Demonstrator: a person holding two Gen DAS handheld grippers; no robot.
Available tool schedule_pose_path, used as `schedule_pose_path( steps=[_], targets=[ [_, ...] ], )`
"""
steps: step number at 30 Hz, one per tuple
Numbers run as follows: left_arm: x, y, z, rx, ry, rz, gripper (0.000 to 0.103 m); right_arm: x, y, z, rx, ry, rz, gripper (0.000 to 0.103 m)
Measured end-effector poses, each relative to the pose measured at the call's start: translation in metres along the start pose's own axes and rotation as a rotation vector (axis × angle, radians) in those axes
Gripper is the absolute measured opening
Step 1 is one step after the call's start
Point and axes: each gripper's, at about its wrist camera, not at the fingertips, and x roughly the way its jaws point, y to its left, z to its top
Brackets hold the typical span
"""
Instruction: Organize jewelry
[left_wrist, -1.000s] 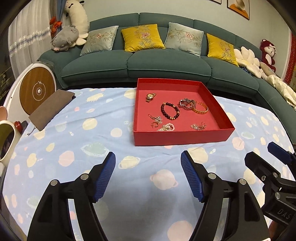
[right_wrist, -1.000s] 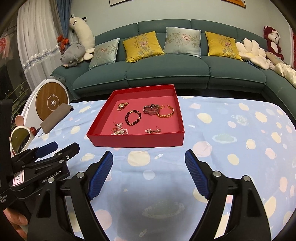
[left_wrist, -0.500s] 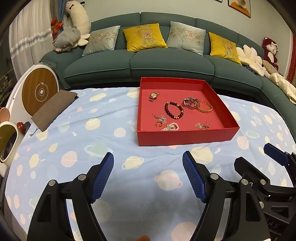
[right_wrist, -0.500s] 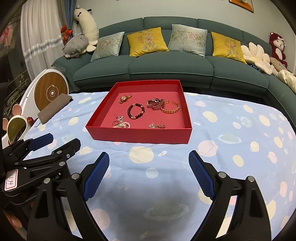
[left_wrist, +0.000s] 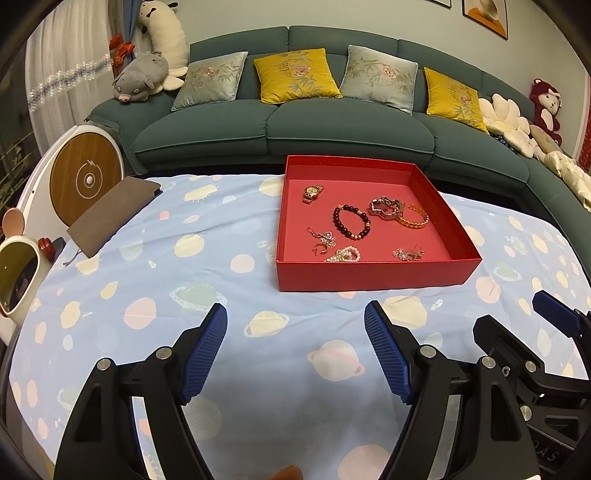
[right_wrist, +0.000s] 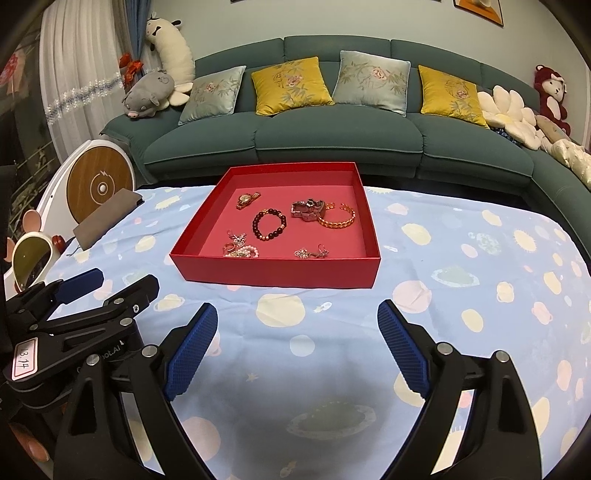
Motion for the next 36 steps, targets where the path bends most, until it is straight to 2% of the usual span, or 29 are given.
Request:
schedule_pose_path(
  steps=[36],
  targets=[
    [-0.0001, -0.0021, -0.0004, -0.010, -0.003, 0.019, 0.074, -0.0020, -0.0075, -0.0010, 0.008, 0.000, -0.015, 0.086]
  ],
)
